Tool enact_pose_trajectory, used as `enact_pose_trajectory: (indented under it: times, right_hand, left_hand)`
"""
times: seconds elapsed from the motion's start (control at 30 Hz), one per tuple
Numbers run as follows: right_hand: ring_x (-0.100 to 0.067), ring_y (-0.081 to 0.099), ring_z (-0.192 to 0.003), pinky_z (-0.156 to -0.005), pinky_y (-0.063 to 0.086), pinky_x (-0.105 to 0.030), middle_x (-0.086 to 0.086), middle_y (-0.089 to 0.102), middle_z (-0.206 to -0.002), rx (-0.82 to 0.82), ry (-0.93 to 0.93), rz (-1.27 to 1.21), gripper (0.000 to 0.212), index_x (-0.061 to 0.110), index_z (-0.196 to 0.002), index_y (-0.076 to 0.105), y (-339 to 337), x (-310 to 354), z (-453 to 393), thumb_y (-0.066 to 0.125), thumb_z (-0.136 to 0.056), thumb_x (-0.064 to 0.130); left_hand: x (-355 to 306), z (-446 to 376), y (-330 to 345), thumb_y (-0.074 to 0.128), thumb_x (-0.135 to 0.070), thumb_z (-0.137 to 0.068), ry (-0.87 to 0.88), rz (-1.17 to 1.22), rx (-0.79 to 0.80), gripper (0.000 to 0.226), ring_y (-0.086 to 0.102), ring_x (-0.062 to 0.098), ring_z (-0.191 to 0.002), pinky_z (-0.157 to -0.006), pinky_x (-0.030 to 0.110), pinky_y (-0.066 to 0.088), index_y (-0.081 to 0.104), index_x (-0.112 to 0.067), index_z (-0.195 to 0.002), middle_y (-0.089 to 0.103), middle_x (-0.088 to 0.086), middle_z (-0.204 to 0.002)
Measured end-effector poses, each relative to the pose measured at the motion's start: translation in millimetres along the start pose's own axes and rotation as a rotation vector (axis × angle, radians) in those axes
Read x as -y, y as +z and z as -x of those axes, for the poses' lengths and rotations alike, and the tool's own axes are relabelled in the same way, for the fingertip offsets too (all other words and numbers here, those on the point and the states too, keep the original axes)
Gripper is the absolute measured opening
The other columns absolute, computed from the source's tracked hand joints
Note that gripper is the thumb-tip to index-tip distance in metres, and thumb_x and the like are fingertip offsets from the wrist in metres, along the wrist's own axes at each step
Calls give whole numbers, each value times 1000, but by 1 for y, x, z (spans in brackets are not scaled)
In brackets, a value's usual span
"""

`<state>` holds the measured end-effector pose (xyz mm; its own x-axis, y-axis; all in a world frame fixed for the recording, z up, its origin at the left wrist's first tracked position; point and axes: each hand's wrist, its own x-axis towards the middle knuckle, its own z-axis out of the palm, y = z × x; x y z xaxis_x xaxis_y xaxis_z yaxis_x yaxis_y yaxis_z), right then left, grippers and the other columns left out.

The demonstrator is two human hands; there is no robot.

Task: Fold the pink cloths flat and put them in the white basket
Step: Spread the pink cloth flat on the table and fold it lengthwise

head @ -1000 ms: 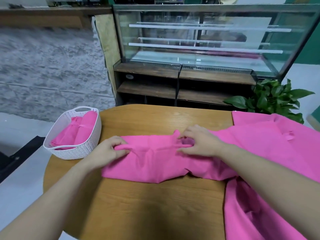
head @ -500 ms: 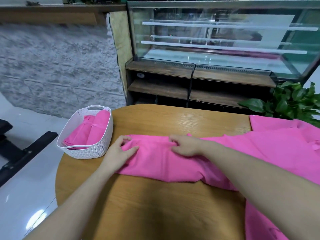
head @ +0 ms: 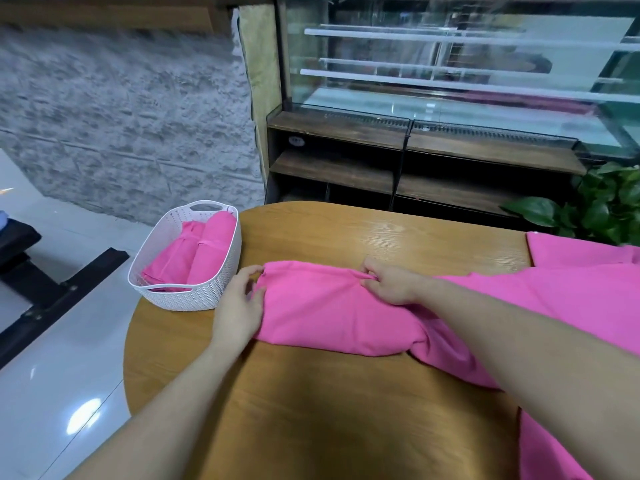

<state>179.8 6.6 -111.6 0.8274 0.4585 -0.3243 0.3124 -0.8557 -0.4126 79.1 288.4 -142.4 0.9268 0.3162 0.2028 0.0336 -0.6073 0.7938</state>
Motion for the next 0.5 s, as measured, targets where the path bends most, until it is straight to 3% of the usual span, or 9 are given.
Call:
enact_pose_trajectory:
  times: [0.23,0.3,0.4,0.5]
  right_hand:
    - [-25,55,-99,-88,46,-34,-5,60,-105,-6,44,-3,15,24,-101,47,-1,4,-4,51,-100,39]
    - [-21,54,-88,-79,44,-33,-3,60,-95,-14,68,-20,25,18,-97,54,-7,7,-2,58,-94,42]
    - [-17,49,-69,-65,40,-31,1,56,-73,6,104,-73,21,20,-77,55,-17,-4,8,65,-83,38]
    - [-19,49,-69,-68,41,-32,-3,57,-73,60,67,-43,17,14,-75,58,-20,-22,18,62,-88,25]
  left_hand:
    - [0,-4,11,52,-19,-95,-2,-347,-20,20,64,30,-95,-78,41,51,54,-30,-112,61,-3,-111]
    - [1,-3,12,49,-18,-96,18,-433,-17,13,64,35,-88,-74,45,51,48,-25,-106,59,1,-107]
    - [3,-4,11,44,-14,-96,34,-494,-13,7,63,38,-79,-67,44,48,43,-20,-101,53,5,-102]
    - [4,-7,12,43,-12,-95,36,-556,24,7,61,39,-76,-64,41,44,46,-18,-96,48,6,-99]
